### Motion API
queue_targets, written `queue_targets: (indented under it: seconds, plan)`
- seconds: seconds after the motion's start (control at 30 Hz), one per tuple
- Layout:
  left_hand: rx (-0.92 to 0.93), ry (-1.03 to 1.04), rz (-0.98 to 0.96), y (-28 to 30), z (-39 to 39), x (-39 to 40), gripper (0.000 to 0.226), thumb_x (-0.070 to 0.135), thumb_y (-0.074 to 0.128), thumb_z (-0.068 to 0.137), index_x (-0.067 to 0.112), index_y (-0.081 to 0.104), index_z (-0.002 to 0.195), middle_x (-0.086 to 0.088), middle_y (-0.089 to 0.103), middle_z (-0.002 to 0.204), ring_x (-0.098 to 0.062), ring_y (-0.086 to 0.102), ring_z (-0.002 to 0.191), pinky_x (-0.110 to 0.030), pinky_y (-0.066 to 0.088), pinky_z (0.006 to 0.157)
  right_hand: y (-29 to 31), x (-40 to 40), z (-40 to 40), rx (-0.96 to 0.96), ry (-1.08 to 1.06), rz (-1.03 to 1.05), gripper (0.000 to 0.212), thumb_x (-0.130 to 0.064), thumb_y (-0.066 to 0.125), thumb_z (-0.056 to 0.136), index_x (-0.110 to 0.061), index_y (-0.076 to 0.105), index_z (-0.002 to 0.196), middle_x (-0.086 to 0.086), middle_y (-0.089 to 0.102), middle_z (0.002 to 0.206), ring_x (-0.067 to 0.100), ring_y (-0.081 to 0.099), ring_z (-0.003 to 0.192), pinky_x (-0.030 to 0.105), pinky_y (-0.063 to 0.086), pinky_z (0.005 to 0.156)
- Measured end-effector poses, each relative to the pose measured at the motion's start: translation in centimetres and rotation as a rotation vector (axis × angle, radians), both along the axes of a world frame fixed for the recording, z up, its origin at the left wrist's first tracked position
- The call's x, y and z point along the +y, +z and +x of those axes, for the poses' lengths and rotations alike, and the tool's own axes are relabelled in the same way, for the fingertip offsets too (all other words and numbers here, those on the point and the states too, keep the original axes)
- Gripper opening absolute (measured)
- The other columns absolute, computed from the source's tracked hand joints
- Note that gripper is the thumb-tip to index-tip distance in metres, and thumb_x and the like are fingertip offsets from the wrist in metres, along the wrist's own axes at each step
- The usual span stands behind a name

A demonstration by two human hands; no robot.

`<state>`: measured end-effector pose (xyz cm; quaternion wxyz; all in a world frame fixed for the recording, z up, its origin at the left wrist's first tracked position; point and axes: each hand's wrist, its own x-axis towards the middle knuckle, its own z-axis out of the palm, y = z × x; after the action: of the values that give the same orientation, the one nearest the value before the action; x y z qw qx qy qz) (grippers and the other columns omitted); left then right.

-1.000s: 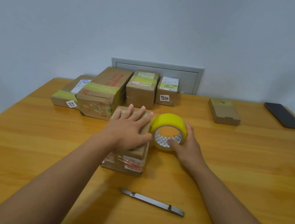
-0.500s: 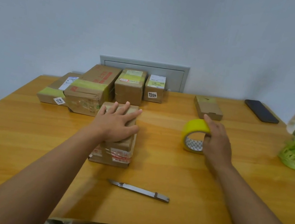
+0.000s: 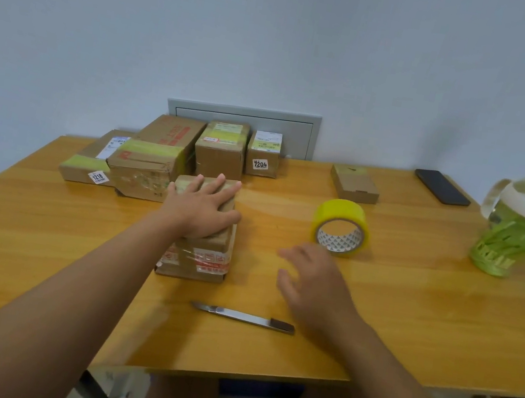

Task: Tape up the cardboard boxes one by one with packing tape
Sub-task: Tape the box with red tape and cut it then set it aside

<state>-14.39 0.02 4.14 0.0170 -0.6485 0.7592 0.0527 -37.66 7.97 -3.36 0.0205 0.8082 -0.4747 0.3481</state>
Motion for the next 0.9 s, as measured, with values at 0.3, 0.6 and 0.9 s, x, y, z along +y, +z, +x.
queue_targets:
  seconds: [0.3, 0.6, 0.9]
  plan:
    - [0.031, -0.001, -0.026, -0.2, 0.0, 0.2, 0.066, 0.067, 0.027, 0.095, 0.051, 0.0, 0.152, 0.01, -0.007, 0.165, -0.025, -0.006, 0.152, -0.065, -0.004, 0.114, -0.8, 3.0, 3.7, 0.311, 0.237, 0.38, 0.031, -0.042, 0.047, 0.1, -0.022, 0.063, 0.118, -0.004, 0.052, 0.112, 0.015, 0.045, 0.103, 0.035, 0.044, 0.087]
    - [0.011, -0.021, -0.034, -0.2, 0.1, 0.1, 0.066, 0.068, 0.024, 0.095, 0.05, -0.002, 0.152, 0.009, -0.008, 0.165, -0.026, -0.007, 0.152, -0.065, -0.003, 0.115, 1.3, 0.9, -0.6, -0.434, 0.173, 0.3, 0.013, -0.026, 0.054, 0.096, -0.029, 0.059, 0.108, -0.009, 0.063, 0.082, 0.008, 0.057, 0.071, 0.03, 0.049, 0.066]
    - [0.013, 0.004, -0.065, -0.8, 0.1, -0.1, 0.077, 0.07, 0.025, 0.092, 0.039, -0.007, 0.155, 0.011, -0.009, 0.164, -0.022, -0.008, 0.152, -0.064, -0.003, 0.117, 6.5, -5.5, 4.0, -0.905, 0.221, 0.397, 0.025, -0.005, 0.042, 0.103, -0.017, 0.063, 0.11, 0.009, 0.066, 0.089, 0.02, 0.069, 0.065, 0.03, 0.057, 0.063]
